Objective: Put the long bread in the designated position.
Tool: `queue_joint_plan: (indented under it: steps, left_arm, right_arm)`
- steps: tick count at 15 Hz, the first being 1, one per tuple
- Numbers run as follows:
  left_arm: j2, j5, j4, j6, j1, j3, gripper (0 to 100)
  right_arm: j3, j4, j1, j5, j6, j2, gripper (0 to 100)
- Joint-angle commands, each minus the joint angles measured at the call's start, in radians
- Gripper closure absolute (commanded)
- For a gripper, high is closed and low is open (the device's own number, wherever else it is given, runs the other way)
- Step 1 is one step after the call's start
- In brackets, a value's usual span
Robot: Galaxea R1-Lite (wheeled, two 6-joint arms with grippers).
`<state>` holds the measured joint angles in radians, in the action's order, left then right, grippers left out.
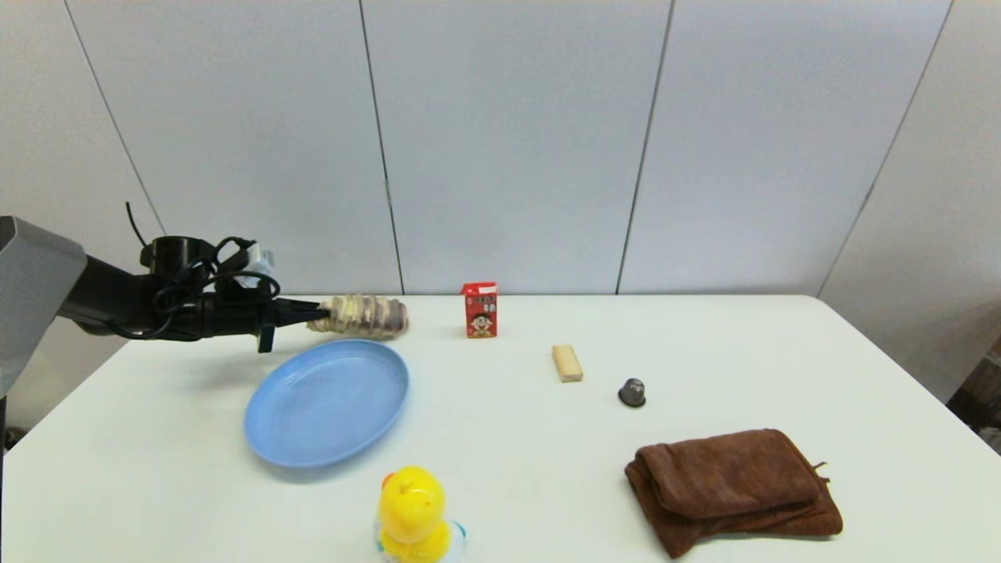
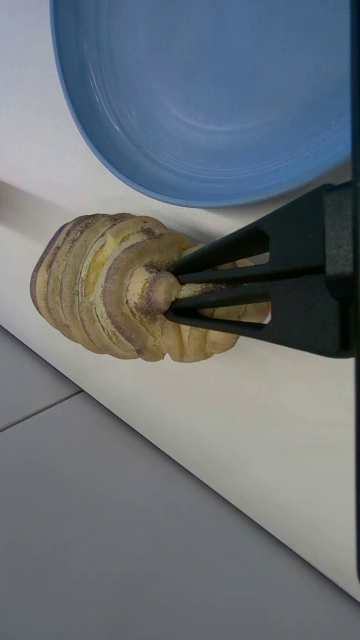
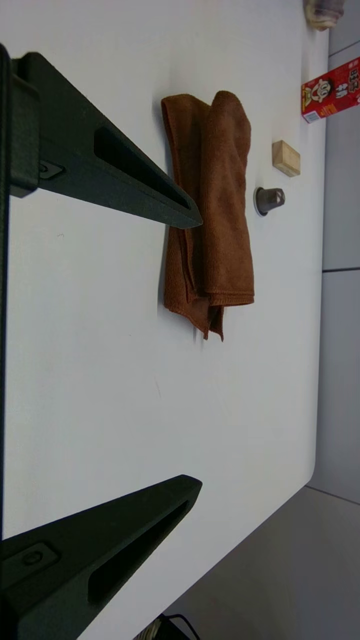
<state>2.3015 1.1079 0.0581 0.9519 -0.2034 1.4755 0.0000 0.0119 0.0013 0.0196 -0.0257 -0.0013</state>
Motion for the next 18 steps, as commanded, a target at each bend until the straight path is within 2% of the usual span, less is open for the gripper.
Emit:
queue_joint_plan:
  steps: [1, 8, 9, 18]
  left_arm:
    - [0.009, 0.007, 0.002, 0.005, -0.001, 0.002, 100]
    - [0.018, 0.021, 0.000, 0.005, -0.001, 0.002, 100]
    - [0.019, 0.021, 0.002, 0.007, -0.001, 0.002, 0]
    - [0.019, 0.021, 0.002, 0.013, -0.016, 0.029, 0]
  right_arm:
    - [0.000, 0.000, 0.000, 0.000, 0.000, 0.001, 0]
    - [0.000, 0.000, 0.000, 0.000, 0.000, 0.001, 0]
    - [0.000, 0.000, 0.000, 0.000, 0.000, 0.001, 0]
    - [0.000, 0.000, 0.000, 0.000, 0.000, 0.001, 0]
